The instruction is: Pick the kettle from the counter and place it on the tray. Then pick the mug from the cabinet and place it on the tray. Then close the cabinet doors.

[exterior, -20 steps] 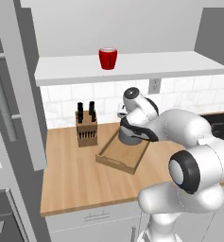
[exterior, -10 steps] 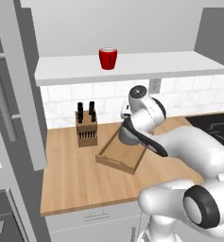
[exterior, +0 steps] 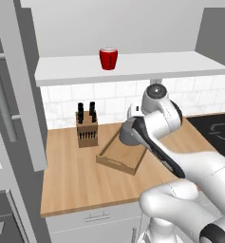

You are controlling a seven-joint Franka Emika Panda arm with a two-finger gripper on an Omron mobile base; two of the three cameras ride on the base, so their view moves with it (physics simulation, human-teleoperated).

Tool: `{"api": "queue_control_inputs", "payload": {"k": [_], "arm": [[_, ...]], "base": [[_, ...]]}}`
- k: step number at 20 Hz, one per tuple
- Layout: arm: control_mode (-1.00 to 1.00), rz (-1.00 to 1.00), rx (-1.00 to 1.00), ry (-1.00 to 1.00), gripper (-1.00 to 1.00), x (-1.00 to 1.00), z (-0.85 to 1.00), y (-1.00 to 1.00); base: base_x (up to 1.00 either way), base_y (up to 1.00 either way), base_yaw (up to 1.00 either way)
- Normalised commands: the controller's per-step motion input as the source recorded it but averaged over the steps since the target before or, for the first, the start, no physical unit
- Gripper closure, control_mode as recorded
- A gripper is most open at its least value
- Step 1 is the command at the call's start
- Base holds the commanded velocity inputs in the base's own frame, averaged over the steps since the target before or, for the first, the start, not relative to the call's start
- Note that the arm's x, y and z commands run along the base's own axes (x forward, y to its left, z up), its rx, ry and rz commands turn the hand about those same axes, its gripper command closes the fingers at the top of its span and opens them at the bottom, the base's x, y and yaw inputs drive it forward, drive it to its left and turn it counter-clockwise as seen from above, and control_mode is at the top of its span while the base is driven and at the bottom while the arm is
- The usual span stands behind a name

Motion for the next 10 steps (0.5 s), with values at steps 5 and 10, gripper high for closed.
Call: {"api": "queue_control_inputs", "payload": {"k": [5,10], "arm": [[-1.0,0.1,-0.12,-0.06,-1.0,-0.39,0.45,0.06],[-1.0,0.03,0.0,0.0,-1.0,-0.27,0.59,0.18]], "base": [[0.0,0.0,0.0],[0.0,0.0,0.0]]}}
